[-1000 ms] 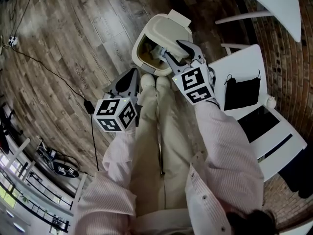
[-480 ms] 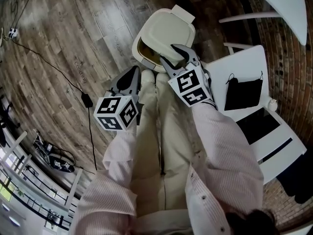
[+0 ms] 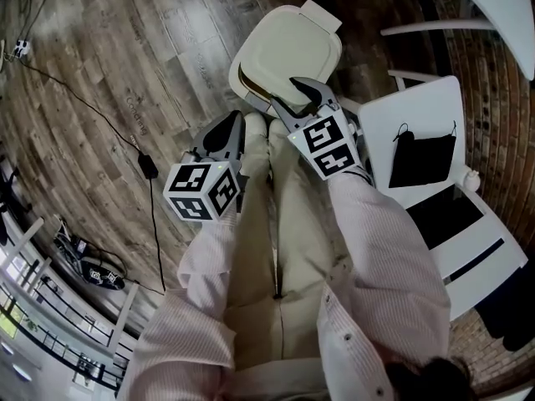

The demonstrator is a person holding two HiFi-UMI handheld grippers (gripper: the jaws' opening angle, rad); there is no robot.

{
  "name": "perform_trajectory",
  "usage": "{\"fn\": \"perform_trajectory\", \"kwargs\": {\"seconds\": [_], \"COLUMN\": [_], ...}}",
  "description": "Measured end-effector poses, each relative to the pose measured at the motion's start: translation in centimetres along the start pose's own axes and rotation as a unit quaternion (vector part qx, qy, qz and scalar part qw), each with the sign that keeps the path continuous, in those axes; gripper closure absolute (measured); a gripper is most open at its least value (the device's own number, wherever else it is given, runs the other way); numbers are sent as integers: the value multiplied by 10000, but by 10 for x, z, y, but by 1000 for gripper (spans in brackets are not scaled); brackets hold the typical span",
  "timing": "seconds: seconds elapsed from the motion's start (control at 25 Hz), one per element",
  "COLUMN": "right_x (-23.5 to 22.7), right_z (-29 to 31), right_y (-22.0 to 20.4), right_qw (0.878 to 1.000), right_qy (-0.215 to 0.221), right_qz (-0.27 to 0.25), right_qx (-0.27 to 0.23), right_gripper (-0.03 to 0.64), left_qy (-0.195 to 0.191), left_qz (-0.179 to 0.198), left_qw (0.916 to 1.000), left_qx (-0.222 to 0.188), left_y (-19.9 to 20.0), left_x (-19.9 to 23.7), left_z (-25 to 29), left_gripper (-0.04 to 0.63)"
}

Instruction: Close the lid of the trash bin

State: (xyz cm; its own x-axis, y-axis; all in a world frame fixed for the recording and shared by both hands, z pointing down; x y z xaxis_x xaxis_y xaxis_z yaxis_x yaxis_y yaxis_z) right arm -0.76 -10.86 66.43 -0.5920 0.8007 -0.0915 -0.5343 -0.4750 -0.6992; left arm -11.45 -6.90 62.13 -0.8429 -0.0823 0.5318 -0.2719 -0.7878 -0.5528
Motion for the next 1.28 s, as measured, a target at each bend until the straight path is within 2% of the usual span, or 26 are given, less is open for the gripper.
{"fn": "perform_trajectory", "kwargs": {"seconds": [0.24,0.52,0.76,1.0,1.28], "right_x": [2,6,3,3,4], "right_z": [12,29,42,56,70], "right_y": [-12,-27,-44,-55,-67], "right_qw": [9964,9909,9929,9930,9927], "right_qy": [138,254,-19,-144,-287], "right_qz": [826,1324,1179,1080,942], "right_qx": [-158,-43,165,446,696], "right_gripper": [439,448,570,606,612], "left_qy": [-11,0,-5,-33,-31], "left_qz": [24,-1,-23,-33,-57], "left_qw": [10000,10000,10000,10000,10000], "left_qx": [43,63,50,50,65], "left_y": [-8,-15,-23,-29,-37], "left_x": [8,17,25,31,37], "left_z": [3,8,16,26,33], "left_gripper": [603,603,603,603,603]}}
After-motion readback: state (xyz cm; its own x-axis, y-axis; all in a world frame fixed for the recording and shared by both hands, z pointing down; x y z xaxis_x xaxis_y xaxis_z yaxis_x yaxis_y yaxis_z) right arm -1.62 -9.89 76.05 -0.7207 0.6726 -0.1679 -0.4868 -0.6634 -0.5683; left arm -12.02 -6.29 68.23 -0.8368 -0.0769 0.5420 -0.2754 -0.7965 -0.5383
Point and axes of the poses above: the fingertips, and each gripper's own axes: z forward along the fingers, x to its left, y out of its top, the point moved 3 cm from there along -z, backward along the fingers, and after that the axes turned 6 degrees about -z, right-handed, at the moved point
